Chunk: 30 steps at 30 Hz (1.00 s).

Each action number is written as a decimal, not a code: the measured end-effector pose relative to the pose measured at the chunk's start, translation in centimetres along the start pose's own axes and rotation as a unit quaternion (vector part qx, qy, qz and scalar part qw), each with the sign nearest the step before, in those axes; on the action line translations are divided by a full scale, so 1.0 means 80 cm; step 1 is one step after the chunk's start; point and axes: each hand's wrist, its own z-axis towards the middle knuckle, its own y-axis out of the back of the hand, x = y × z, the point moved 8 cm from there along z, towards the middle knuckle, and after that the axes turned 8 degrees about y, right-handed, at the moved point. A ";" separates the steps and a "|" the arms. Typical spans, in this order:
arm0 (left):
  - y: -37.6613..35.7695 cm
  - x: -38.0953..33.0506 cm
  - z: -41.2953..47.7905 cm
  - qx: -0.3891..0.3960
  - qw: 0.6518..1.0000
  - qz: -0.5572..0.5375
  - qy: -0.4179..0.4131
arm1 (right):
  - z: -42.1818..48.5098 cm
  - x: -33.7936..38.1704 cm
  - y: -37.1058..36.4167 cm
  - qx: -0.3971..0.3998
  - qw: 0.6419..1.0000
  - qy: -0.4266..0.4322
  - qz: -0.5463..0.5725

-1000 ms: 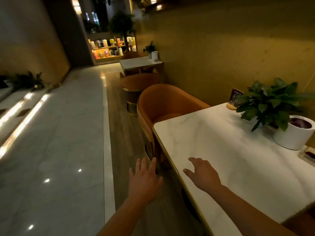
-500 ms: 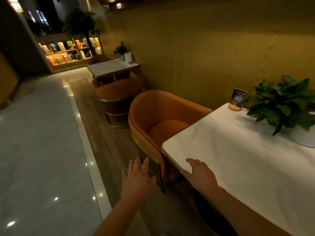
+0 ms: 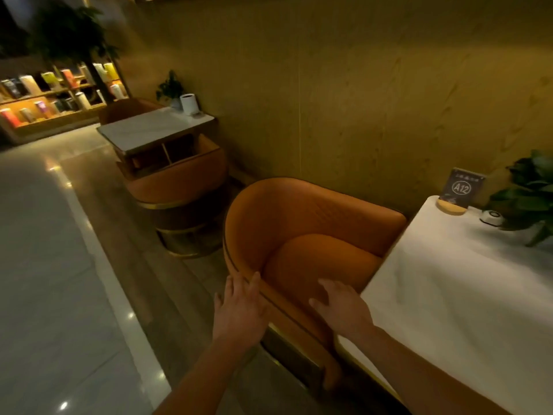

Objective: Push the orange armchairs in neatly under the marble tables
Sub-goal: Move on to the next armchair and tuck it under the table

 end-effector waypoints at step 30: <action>0.005 0.072 0.625 0.145 0.860 0.242 -0.425 | 0.432 0.128 -0.162 -0.097 0.899 -0.404 0.141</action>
